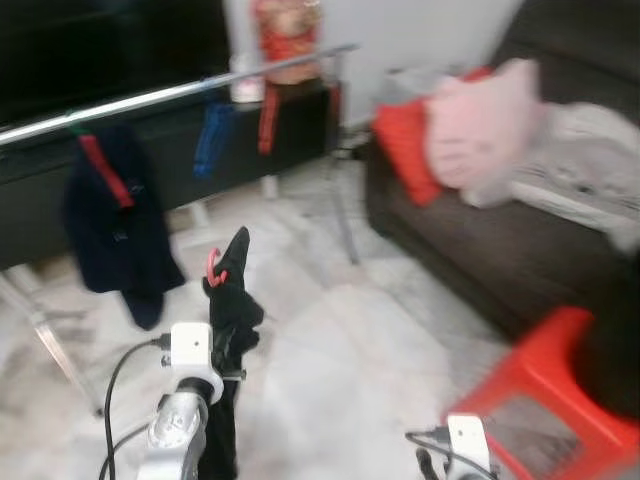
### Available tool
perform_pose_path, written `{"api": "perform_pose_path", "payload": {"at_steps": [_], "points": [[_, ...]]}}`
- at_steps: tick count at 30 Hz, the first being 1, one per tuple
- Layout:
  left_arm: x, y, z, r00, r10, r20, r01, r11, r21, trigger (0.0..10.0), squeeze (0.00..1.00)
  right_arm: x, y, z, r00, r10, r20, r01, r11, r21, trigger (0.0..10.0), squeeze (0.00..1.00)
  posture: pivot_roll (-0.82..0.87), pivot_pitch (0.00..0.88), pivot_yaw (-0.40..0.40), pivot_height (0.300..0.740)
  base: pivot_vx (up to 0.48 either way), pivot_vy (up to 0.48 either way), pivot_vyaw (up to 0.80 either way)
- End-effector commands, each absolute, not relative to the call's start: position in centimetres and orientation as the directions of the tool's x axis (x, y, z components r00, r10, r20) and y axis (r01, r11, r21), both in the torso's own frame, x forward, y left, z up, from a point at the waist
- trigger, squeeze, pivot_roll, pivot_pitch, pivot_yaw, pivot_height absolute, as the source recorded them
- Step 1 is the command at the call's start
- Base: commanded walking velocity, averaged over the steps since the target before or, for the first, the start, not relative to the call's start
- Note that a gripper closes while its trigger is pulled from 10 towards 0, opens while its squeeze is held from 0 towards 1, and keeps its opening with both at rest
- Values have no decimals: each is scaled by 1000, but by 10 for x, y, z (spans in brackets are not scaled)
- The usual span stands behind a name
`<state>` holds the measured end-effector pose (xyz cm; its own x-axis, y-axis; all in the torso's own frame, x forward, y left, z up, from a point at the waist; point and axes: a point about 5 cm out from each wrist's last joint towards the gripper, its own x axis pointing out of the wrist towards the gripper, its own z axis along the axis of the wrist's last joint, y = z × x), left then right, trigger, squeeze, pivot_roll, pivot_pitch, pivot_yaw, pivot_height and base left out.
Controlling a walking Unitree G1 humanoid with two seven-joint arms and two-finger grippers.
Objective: Hang hanger
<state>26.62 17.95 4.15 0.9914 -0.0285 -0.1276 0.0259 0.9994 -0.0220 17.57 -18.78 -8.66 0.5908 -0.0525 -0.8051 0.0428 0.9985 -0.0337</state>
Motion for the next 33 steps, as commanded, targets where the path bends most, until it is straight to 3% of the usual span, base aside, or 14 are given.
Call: {"api": "perform_pose_path", "payload": {"at_steps": [1, 21, 33], "points": [[267, 183, 46, 994, -20, -104, 18, 1000, -20, 10000, 0, 172, -182, -89, 581, -40, -813, 40, 999, -20, 10000, 0, -59, 0, -2, 740, -360, 0, 0], [267, 186, 47, 994, -17, -108, 16, 1000, -11, 10000, 0, 173, -180, -89, 583, -23, -812, 12, 1000, -20, 10000, 0, -54, 0, -1, 740, -363, 0, 0], [267, 186, 48, 994, -20, -108, 20, 1000, -5, 10000, 0, 173, -178, -89, 585, 1, -811, 1, 1000, 2, 10000, 0, -47, 0, 2, 740, -368, 0, 768]]}}
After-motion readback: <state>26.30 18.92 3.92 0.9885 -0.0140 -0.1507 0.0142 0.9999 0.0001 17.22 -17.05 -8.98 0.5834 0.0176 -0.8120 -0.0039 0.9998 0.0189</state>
